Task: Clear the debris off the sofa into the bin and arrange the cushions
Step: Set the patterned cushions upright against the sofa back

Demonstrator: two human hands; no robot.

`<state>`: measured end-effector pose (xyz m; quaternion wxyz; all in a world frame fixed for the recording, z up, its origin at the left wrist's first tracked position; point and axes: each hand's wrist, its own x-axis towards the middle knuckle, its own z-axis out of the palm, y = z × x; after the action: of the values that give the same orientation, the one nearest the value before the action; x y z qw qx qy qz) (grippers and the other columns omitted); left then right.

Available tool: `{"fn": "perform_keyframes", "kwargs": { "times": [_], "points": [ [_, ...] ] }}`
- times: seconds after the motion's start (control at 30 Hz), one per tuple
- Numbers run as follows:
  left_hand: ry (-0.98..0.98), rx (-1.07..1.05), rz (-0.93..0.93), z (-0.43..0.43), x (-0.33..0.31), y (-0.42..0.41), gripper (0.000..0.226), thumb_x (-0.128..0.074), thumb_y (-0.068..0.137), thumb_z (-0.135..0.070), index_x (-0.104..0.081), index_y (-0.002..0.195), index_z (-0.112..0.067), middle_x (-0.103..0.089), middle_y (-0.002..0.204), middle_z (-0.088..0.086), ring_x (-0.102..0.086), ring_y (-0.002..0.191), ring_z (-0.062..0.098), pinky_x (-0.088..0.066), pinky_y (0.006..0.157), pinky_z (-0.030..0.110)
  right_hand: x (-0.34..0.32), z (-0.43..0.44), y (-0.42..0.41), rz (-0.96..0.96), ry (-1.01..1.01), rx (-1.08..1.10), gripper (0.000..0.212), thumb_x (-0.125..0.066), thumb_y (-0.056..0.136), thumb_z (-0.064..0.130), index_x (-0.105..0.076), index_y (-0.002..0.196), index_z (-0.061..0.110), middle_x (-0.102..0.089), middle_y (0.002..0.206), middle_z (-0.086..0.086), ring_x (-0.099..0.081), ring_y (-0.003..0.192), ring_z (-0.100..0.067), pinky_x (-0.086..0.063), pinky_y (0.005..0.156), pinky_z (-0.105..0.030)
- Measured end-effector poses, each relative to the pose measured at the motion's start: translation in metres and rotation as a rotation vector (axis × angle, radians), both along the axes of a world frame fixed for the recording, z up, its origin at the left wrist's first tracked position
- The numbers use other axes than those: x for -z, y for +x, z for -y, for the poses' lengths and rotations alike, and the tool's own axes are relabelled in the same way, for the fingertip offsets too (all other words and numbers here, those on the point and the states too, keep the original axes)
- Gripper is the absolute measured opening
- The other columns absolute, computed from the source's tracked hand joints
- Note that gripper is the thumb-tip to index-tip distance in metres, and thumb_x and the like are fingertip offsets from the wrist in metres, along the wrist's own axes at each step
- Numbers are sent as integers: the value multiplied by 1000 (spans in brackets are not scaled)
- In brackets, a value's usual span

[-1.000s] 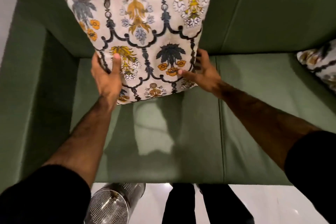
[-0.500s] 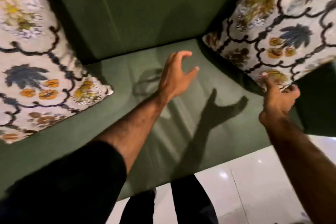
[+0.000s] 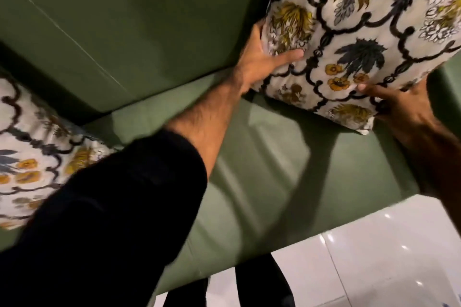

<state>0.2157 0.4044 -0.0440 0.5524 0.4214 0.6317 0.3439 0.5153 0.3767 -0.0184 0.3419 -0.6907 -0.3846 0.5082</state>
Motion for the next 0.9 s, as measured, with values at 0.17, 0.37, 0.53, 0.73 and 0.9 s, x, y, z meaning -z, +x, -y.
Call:
{"fn": "perform_keyframes", "kwargs": {
  "times": [0.17, 0.37, 0.53, 0.73, 0.9],
  "points": [
    [18, -356, -76, 85, 7, -39, 115, -90, 51, -59, -36, 146, -22, -52, 143, 4, -50, 134, 21, -42, 116, 44, 2, -26, -53, -40, 46, -309, 117, -100, 40, 35, -47, 144, 25, -69, 130, 9, -68, 116, -14, -55, 99, -48],
    [31, -545, -213, 164, 14, -100, 84, -81, 62, -63, -39, 133, -47, -50, 139, -4, -48, 131, 12, -37, 117, 32, 23, -24, -145, -106, 11, -523, 136, -100, 20, 50, -41, 141, 28, -70, 121, 22, -69, 106, -1, -52, 98, -36],
    [85, -517, -279, 162, 16, -106, 57, -88, 74, -43, -54, 119, -38, -62, 117, -17, -58, 113, 4, -44, 112, 28, 28, -23, -152, -84, 39, -514, 138, -101, 28, 49, -39, 148, 22, -66, 135, 4, -65, 120, -17, -53, 101, -48],
    [-27, -455, -250, 162, 19, -113, 93, -88, 71, -50, -39, 144, -21, -52, 139, 3, -47, 132, 18, -38, 118, 39, 11, -5, -155, 70, 85, -482, 124, -99, 47, 37, -32, 151, 25, -60, 141, 9, -62, 122, -11, -54, 100, -34],
    [-93, -285, -312, 186, -13, -125, 111, -79, 77, -59, -10, 158, -27, -27, 157, 9, -23, 147, 23, -18, 120, 37, -37, 38, -171, 126, 221, -302, 97, -87, 77, 10, -29, 153, 24, -49, 149, 3, -54, 124, -4, -47, 109, -43]
  ]
}}
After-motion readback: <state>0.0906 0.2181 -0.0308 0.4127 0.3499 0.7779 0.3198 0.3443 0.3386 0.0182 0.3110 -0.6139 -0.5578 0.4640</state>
